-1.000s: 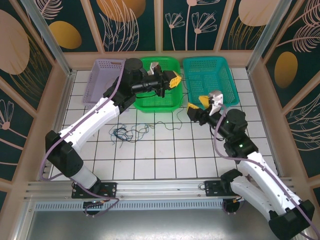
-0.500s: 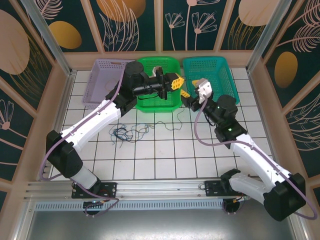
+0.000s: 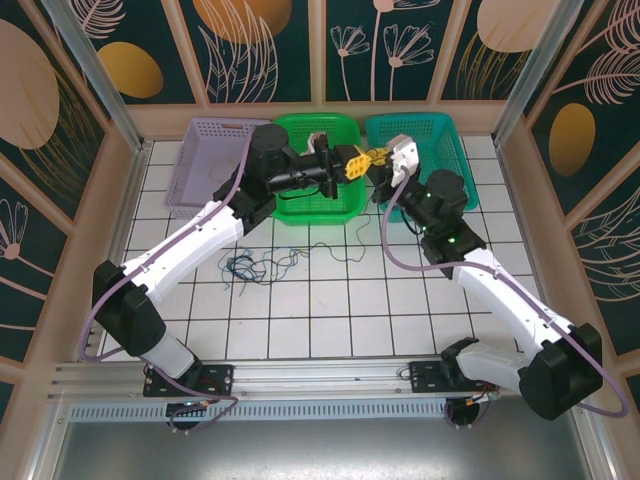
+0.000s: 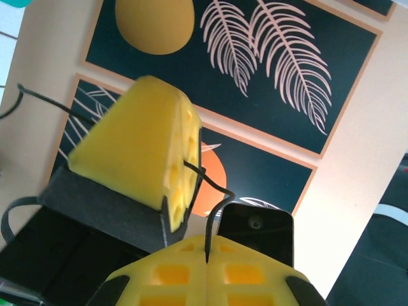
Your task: Untangle the cables
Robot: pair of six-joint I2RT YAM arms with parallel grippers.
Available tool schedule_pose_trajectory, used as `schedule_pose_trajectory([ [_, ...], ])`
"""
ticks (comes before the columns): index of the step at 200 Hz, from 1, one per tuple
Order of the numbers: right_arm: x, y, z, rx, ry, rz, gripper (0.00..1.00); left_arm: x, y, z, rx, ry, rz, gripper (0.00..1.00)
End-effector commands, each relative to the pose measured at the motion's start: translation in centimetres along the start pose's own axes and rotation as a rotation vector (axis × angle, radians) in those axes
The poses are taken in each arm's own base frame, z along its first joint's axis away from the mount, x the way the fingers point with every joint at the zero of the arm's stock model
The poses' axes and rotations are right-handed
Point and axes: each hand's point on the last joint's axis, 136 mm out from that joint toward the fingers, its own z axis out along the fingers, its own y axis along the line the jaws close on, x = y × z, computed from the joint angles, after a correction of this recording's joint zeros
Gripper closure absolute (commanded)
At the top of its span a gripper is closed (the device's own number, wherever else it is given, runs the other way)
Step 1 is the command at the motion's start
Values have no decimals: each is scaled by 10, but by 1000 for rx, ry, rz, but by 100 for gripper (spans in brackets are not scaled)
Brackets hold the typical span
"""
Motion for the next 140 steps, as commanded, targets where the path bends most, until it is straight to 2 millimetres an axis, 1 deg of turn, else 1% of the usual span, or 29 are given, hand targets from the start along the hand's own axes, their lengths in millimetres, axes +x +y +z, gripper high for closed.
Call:
schedule_pose_trajectory([
  [1,-52,-12,-15,62,-74,88,100,8,-49,-16,178,-36,114,59],
  [9,-64,-18,-21,90,-84,110,100,3,-60,-24,205,-75,160,50],
  [19,-81,-26,-29,125,-105,135,100,-8,-66,-34,199,-144,215,43],
  [23,-88,-28,-32,137,-116,146,100,-14,-66,-39,185,-179,234,39],
  [30,-100,-32,-37,147,-130,160,100,-27,-59,-49,136,-253,255,34],
  [47,-129,-39,-43,165,-160,181,100,-55,-30,-72,19,-407,273,34],
  [57,-144,-43,-43,177,-169,192,100,-71,0,-84,-60,-466,251,35],
  [61,-154,-44,-45,179,-185,196,100,-76,12,-88,-88,-480,241,36],
  [65,-157,-45,-44,180,-182,199,100,-80,25,-92,-114,-493,232,38],
  [67,-163,-45,-45,180,-192,199,100,-84,32,-94,-127,-504,230,39],
  [79,-179,-54,-44,218,-206,209,100,-99,78,-109,-227,-559,195,44],
  [80,-180,-55,-44,221,-206,209,100,-98,79,-110,-232,-558,194,45],
  [87,-191,-59,-45,235,-221,215,100,-105,108,-118,-290,-584,175,47],
  [89,-196,-60,-46,238,-231,217,100,-106,113,-121,-301,-586,174,47],
  [92,-197,-62,-43,243,-228,220,100,-109,124,-124,-324,-594,172,48],
  [99,-210,-64,-44,247,-248,221,100,-114,150,-133,-383,-609,158,49],
  [101,-213,-65,-44,249,-255,220,100,-115,154,-135,-397,-612,157,49],
  [104,-216,-66,-43,252,-258,220,100,-118,170,-140,-432,-618,145,49],
  [118,-236,-71,-43,262,-296,220,100,-125,211,-154,-531,-627,162,53],
  [131,-248,-75,-40,267,-318,222,100,-132,253,-174,-661,-649,166,57],
  [140,-257,-78,-38,272,-334,223,100,-136,278,-186,-722,-663,165,59],
])
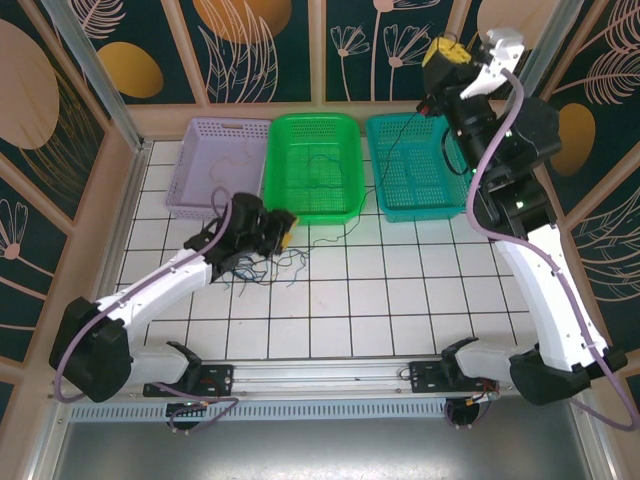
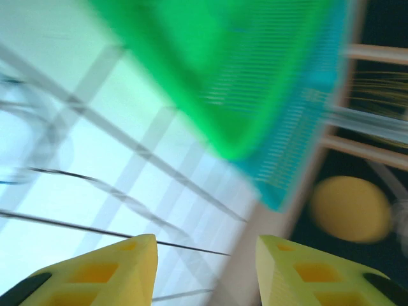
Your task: Untangle the cables
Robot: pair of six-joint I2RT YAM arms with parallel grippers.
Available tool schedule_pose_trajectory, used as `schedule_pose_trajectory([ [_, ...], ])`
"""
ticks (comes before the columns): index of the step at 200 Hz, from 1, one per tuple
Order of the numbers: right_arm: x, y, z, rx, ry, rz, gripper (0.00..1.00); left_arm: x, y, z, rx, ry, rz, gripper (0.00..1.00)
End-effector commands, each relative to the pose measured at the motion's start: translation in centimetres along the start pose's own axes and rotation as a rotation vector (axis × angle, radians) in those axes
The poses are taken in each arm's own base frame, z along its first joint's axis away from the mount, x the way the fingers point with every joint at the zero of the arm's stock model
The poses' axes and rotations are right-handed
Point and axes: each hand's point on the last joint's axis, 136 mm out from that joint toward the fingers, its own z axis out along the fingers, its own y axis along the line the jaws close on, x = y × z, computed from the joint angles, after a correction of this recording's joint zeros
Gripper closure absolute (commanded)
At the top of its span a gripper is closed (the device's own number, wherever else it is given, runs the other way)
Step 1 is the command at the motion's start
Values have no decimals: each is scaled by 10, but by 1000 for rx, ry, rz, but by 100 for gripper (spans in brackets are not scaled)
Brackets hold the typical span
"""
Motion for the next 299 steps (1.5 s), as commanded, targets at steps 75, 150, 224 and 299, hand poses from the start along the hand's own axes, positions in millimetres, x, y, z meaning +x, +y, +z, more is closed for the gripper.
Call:
schedule_pose_trajectory([
  [75,-56,-10,42,57,-108,41,100,-21,146,24,-333,-78,152,71],
  [150,-76,-80,64,203,-184,-17,100,2,39,17,-88,37,265,70],
  [224,-120,-107,72,190,-361,-52,100,13,42,11,-82,87,304,69],
  [299,-91,-139,106,155,-372,-12,100,16,37,21,-72,112,312,69],
])
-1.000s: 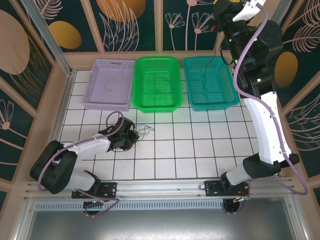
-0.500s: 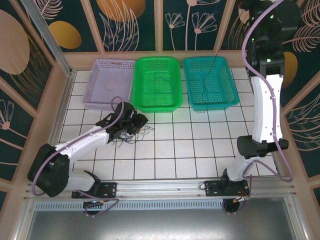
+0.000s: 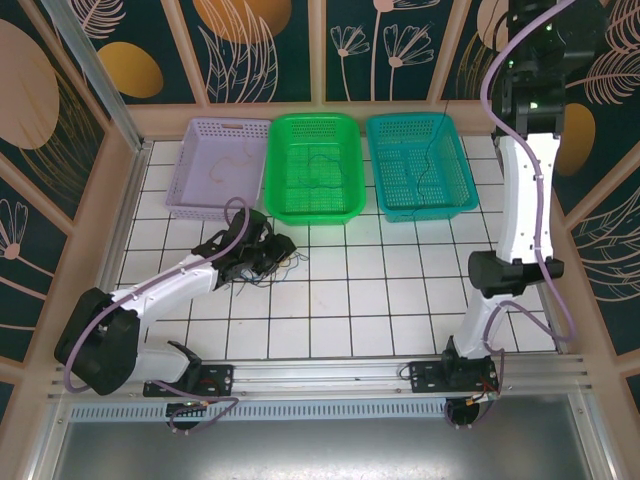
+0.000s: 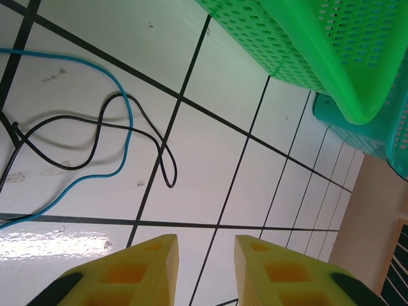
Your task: Untangle the cables
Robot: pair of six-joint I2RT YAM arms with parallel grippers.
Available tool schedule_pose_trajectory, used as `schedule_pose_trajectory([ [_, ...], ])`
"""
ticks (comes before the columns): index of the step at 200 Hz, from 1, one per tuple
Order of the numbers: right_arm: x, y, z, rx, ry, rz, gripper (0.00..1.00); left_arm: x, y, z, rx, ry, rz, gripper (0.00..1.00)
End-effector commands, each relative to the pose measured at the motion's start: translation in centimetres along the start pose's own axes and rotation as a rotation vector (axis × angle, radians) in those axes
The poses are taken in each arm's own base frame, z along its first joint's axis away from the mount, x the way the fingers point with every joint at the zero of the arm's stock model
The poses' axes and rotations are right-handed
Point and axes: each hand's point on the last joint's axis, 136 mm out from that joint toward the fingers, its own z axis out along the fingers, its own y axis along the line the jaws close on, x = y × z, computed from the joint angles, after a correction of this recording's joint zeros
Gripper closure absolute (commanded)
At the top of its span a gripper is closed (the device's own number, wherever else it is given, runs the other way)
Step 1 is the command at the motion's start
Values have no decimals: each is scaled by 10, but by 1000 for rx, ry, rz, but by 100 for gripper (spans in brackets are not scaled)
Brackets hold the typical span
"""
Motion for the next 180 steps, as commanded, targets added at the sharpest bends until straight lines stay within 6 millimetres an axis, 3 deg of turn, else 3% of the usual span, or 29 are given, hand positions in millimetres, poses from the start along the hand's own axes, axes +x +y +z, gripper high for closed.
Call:
schedule_pose_trajectory([
  [1,8,-7,7,-29,-12,42,100,3,-10,4,23,26,31,69],
  [25,64,-46,13,39,119,90,100,2,-15,8,35,34,35,69],
  [56,161,-99,8,136,349,163,100,3,-20,11,43,50,37,70],
  [67,206,-114,-1,172,464,184,100,3,-21,12,45,54,38,69],
  [89,303,-138,-36,246,718,254,100,3,-22,14,46,59,36,69],
  [110,379,-150,-84,305,922,326,100,4,-23,13,48,62,33,69],
  [123,414,-155,-114,336,1017,370,88,4,-25,13,52,65,33,69],
  [132,431,-156,-129,346,1069,399,77,5,-25,12,54,68,32,69],
  [147,442,-153,-145,363,1132,391,64,5,-26,11,56,71,29,69],
  [180,417,-131,-150,366,1131,292,46,7,-27,9,52,78,26,68],
])
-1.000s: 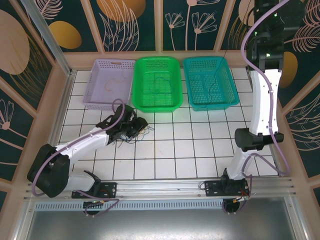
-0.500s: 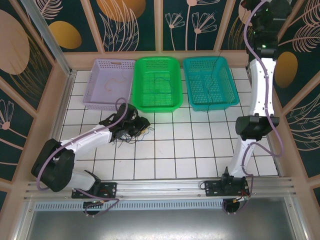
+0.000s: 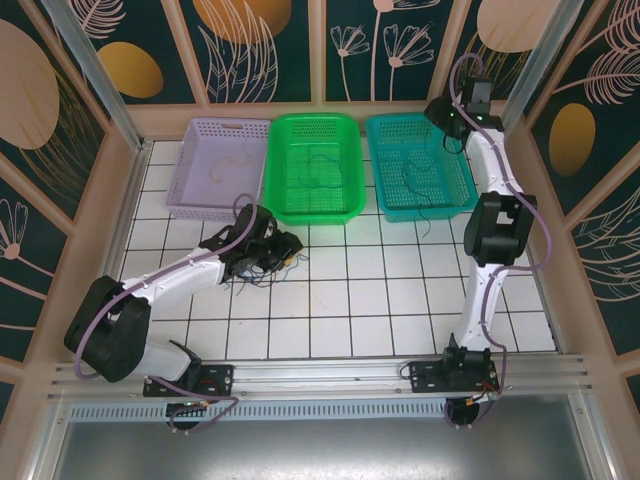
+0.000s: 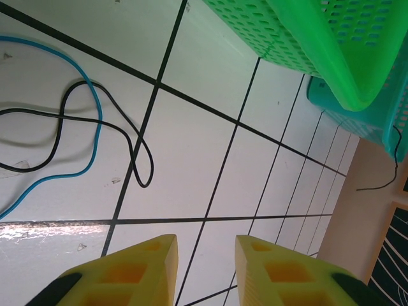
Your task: Untangle the cables
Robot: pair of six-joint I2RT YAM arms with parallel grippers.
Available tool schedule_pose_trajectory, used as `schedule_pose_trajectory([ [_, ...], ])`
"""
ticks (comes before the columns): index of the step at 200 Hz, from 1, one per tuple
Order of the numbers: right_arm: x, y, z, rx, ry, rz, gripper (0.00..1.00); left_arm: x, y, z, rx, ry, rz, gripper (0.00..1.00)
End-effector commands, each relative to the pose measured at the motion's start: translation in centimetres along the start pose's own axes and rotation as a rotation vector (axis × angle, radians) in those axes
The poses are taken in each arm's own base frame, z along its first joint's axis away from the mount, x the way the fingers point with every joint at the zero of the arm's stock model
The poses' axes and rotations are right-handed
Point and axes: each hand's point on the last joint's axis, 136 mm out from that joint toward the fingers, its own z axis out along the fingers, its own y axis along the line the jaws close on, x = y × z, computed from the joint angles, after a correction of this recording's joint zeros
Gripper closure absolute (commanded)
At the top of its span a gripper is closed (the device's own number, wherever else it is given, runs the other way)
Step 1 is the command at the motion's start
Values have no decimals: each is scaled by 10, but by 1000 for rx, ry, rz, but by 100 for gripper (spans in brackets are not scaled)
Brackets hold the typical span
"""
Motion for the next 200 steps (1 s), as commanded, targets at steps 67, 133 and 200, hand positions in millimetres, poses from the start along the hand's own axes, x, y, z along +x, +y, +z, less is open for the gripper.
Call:
schedule_pose_trajectory([
  [67,18,48,-133,64,-97,-90,53,-4,-43,-7,70,19,60,65],
  [133,212,-6,-208,2,144,-52,48,18,-76,-17,174,109,295,64],
  [200,254,-68,-188,42,286,-151,43,40,-119,-28,315,150,427,62],
])
